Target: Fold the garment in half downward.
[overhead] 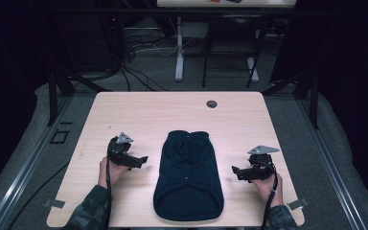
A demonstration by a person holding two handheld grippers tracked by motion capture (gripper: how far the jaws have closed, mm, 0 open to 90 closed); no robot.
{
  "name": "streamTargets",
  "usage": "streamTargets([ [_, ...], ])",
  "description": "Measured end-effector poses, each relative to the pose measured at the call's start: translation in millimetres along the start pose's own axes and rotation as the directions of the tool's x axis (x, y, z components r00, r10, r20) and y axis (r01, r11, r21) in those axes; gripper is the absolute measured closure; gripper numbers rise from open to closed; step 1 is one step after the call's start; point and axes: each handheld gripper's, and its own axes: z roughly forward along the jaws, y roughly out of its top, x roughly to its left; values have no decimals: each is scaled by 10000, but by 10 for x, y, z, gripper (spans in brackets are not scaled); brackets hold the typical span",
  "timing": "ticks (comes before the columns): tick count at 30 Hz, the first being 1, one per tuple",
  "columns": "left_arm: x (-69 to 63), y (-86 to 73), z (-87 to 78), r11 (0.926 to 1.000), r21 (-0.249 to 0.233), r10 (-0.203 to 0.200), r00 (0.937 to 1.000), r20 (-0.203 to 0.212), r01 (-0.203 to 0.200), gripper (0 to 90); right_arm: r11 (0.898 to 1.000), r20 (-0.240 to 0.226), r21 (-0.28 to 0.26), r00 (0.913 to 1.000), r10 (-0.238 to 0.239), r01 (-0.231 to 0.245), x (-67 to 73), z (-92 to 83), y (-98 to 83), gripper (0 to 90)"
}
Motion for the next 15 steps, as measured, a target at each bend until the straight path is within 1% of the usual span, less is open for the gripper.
streamTargets([
  [1, -4, 30, -4, 10000, -35, 41, 10000, 22, -41, 1, 10000, -41, 18, 10000, -1, 1, 17, 2, 24, 40],
  [2, -7, 60, -10, 10000, -58, 30, 10000, 88, -29, 1, 9999, -80, 36, 9999, -126, 126, 26, 5, 49, 40],
  [4, -7, 118, -17, 9999, -119, 42, 10000, 82, -41, 1, 9998, -208, -75, 9996, -167, 165, 52, 11, 97, 42],
  [6, 1, 173, -15, 10000, -87, 25, 9999, 166, -23, 1, 9998, -322, 45, 9993, -190, 192, 69, 18, 149, 43],
  [8, 7, 225, -12, 9999, -125, 49, 9997, 240, -46, 1, 9998, -496, 43, 9986, -202, 204, 88, 29, 202, 44],
  [10, -4, 275, 0, 9999, -105, 87, 9996, 252, -85, 1, 9995, -505, 14, 9983, -307, 308, 110, 42, 257, 48],
  [11, -12, 302, 3, 9999, -67, 95, 9995, 309, -93, 1, 9995, -626, 54, 9975, -319, 323, 120, 48, 288, 48],
  [12, -12, 302, 3, 9999, -67, 95, 9995, 309, -93, 1, 9992, -675, 112, 9970, -368, 376, 128, 52, 318, 49],
  [13, -26, 360, 16, 9998, -68, 190, 9992, 354, -188, 1, 9992, -754, 106, 9965, -368, 377, 140, 58, 349, 50],
  [14, -26, 360, 16, 9998, -68, 190, 9992, 354, -188, 1, 9992, -754, 106, 9965, -368, 377, 140, 58, 349, 50],
  [15, -47, 422, 40, 9995, 6, 301, 9989, 359, -302, 1, 9985, -798, 82, 9954, -537, 546, 167, 79, 419, 52],
])
